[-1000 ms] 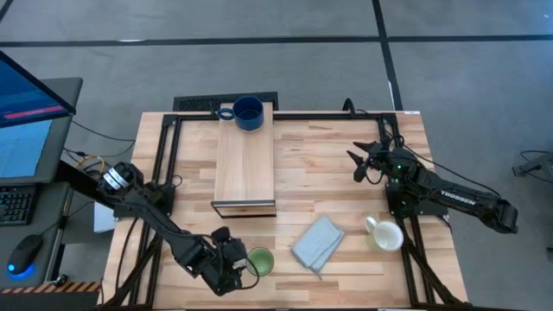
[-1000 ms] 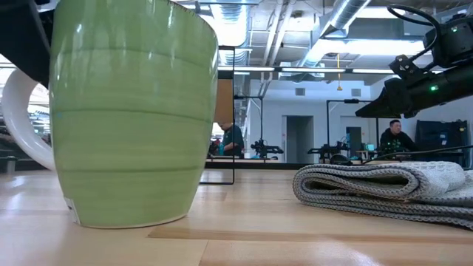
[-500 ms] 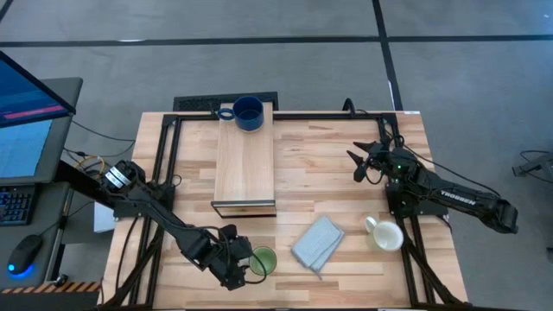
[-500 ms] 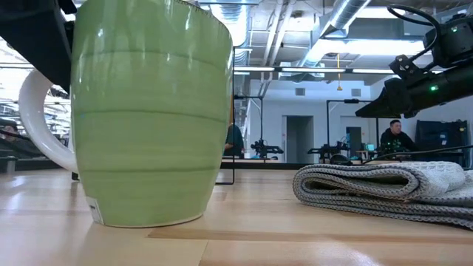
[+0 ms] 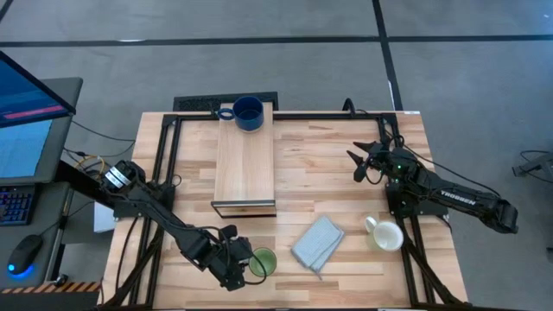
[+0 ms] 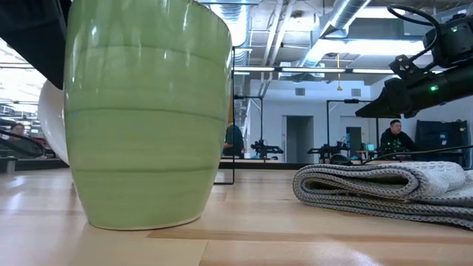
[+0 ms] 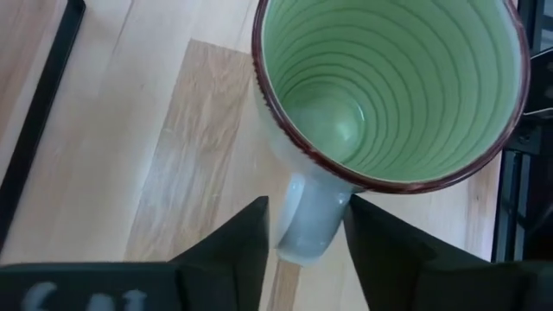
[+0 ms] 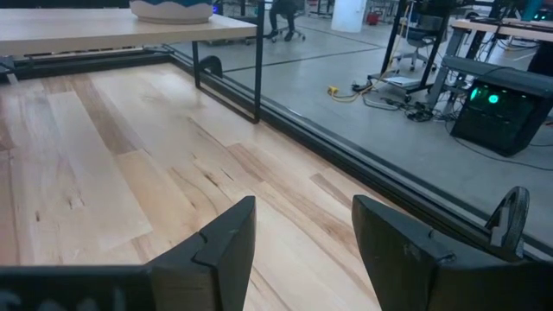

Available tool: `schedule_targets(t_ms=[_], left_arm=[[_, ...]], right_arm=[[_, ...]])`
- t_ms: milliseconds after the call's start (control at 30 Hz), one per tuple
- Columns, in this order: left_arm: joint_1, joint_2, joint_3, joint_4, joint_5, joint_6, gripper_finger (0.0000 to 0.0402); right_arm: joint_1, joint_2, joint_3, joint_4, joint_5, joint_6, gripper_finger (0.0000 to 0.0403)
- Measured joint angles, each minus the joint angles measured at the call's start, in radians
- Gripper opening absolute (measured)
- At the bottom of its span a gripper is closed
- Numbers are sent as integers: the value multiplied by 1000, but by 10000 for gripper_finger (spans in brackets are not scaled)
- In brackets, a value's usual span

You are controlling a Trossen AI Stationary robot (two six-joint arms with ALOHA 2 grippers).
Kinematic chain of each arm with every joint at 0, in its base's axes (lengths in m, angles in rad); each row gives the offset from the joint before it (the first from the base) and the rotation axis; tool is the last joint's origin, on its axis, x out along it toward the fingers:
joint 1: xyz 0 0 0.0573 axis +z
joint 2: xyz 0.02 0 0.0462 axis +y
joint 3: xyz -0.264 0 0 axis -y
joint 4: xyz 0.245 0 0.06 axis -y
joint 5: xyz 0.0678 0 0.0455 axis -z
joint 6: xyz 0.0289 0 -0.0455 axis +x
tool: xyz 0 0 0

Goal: Stack small to large cups/mugs on shelf
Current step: Put the white green mug on the shelf

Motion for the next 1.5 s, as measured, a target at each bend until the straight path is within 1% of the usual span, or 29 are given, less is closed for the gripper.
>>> schedule_targets(t_ms=[667,933,1233,1500], left_arm=[[0,0,0,24,-4,26,48],[0,0,0,24,-23,60,48],[0,0,5,20,-29,64,48],[0,0,62,-77,-29,70,48]], right_arm=[[0,0,0,0,0,0,216],[0,0,0,0,0,0,216],[0,0,0,0,0,0,216],[0,0,0,0,0,4,216]])
